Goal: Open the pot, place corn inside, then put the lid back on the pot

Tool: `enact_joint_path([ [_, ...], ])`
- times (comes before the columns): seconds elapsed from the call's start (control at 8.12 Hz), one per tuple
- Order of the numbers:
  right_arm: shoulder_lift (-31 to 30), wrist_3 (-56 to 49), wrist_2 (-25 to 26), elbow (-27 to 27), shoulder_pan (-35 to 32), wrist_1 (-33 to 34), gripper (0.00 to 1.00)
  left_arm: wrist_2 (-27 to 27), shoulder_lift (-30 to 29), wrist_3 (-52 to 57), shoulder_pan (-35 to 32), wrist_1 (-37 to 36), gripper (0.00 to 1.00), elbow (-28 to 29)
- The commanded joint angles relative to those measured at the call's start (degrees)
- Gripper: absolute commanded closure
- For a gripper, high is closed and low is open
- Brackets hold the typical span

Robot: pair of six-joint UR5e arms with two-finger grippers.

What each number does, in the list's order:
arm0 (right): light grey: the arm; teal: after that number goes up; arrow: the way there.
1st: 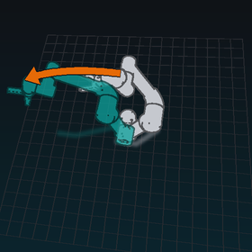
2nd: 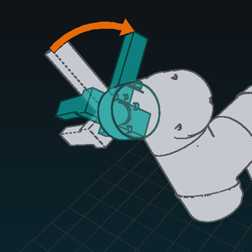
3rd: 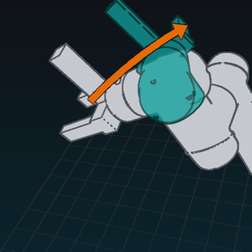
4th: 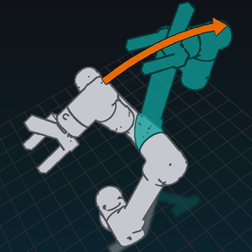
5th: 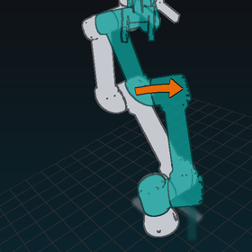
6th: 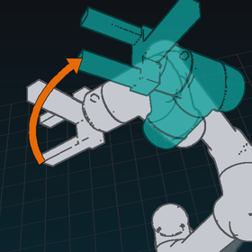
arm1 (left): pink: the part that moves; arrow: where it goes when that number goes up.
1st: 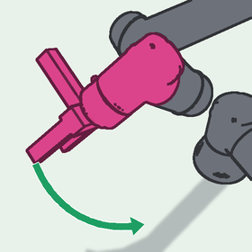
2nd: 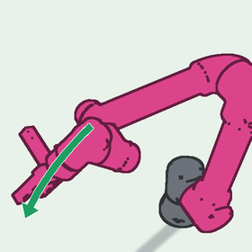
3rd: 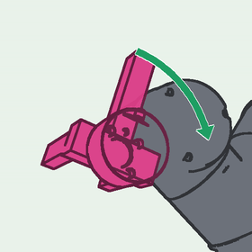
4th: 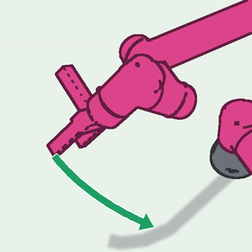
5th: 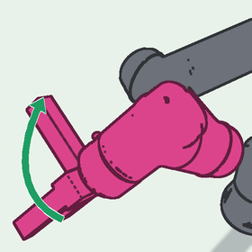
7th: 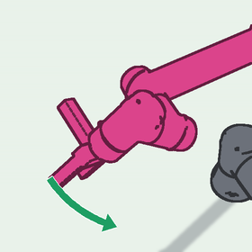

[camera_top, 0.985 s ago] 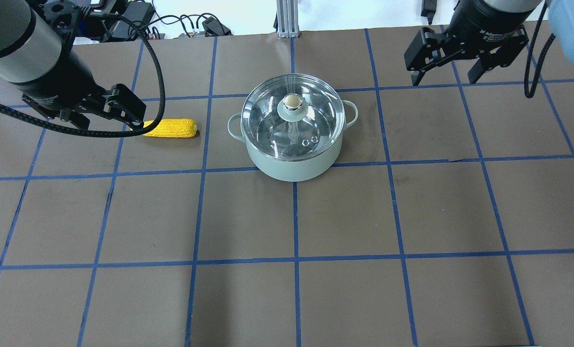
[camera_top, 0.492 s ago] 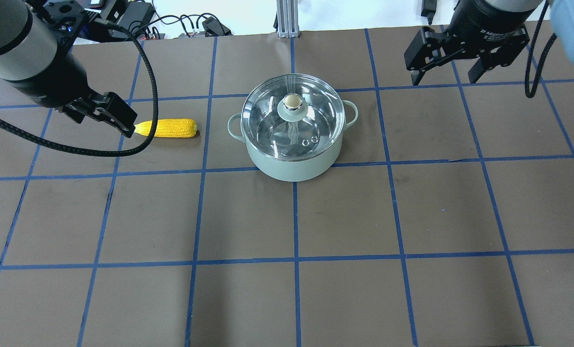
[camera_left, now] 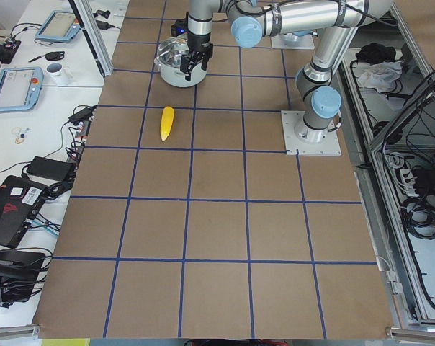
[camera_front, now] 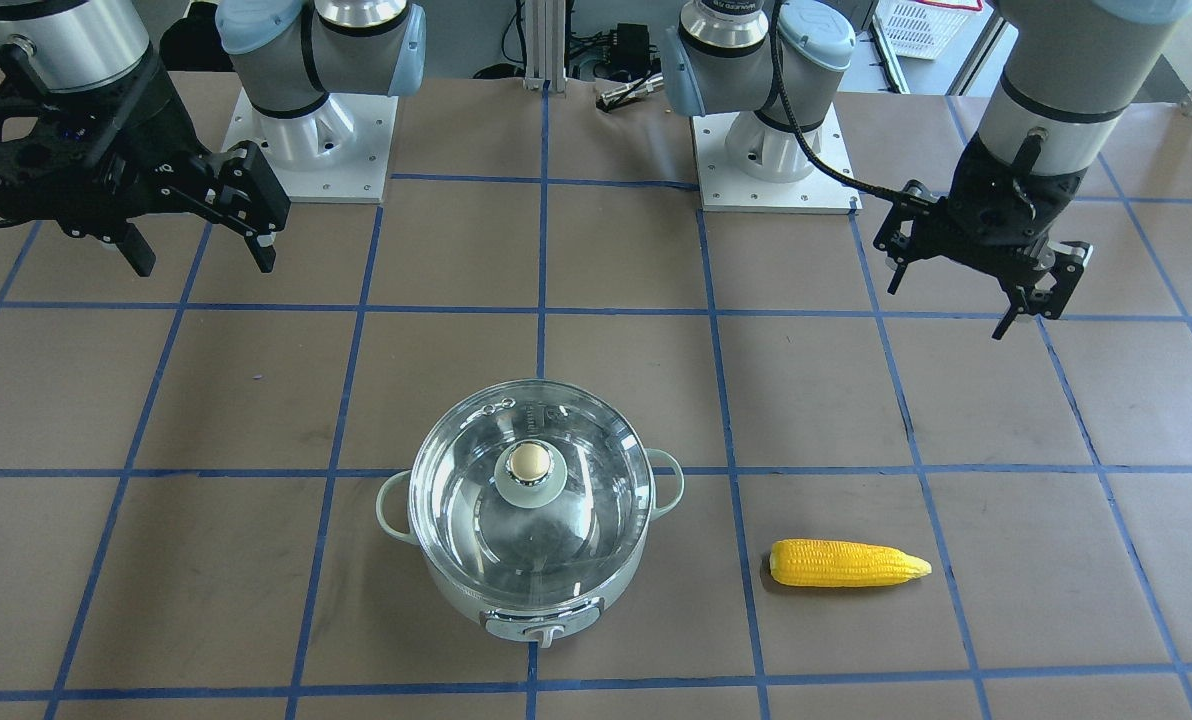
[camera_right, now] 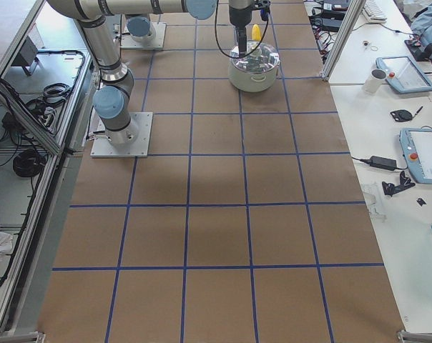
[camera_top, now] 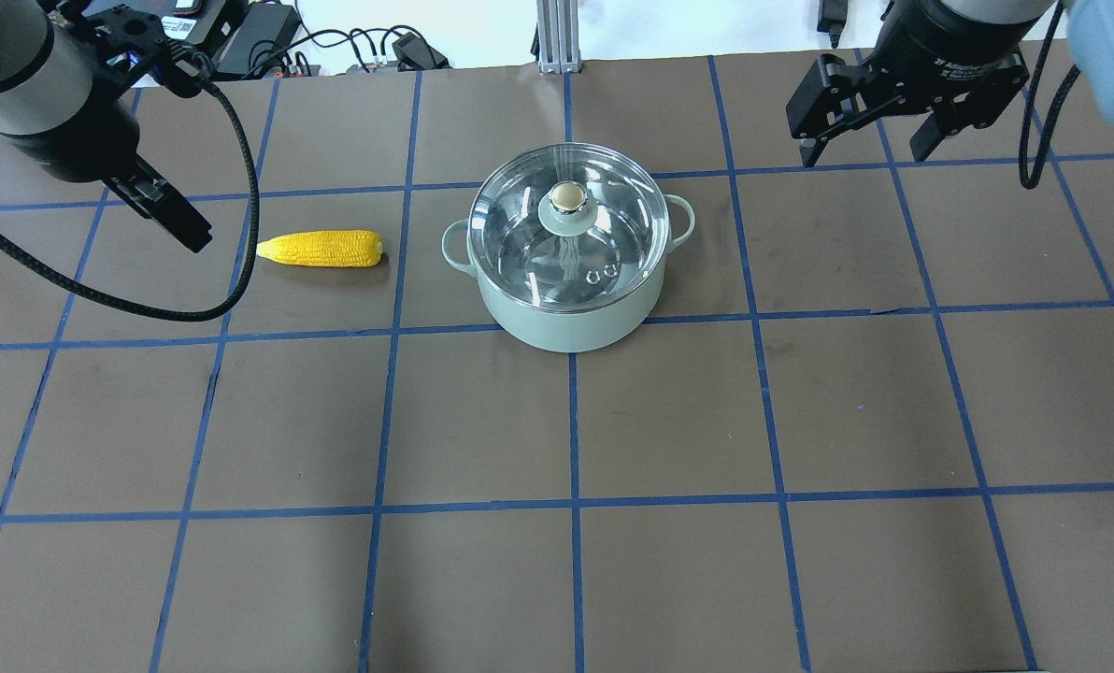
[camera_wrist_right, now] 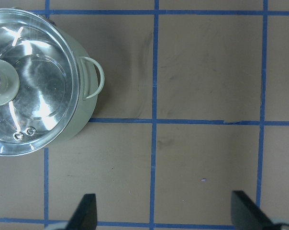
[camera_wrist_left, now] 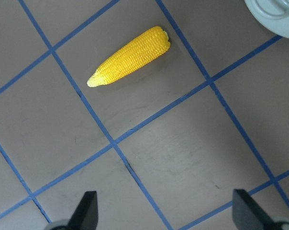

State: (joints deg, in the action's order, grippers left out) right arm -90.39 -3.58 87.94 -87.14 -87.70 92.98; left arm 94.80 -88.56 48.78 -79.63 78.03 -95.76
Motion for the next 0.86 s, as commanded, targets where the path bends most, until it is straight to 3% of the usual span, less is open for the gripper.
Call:
enact_joint_path([
  [0.0,-0.05,-0.29,0.04,-0.05,-0.02,-0.08,0.00,0.03,-4.85,16.46,0.71,-6.63,0.00,-0.04],
  [0.25,-0.05,-0.38,0.48,0.04,-0.02,-0.08,0.00,-0.14,-10.64,26.32,0.71,-12.10,0.00,-0.22],
  [0.49,-0.14,-0.29,0.48,-0.05,-0.02,0.00,0.00,-4.79,-15.66,35.37,1.14,-16.83,0.00,-0.57],
  [0.74,-0.05,-0.29,0.57,0.03,-0.02,0.00,0.00,-4.98,-19.18,39.80,1.41,-17.47,0.00,-0.57],
])
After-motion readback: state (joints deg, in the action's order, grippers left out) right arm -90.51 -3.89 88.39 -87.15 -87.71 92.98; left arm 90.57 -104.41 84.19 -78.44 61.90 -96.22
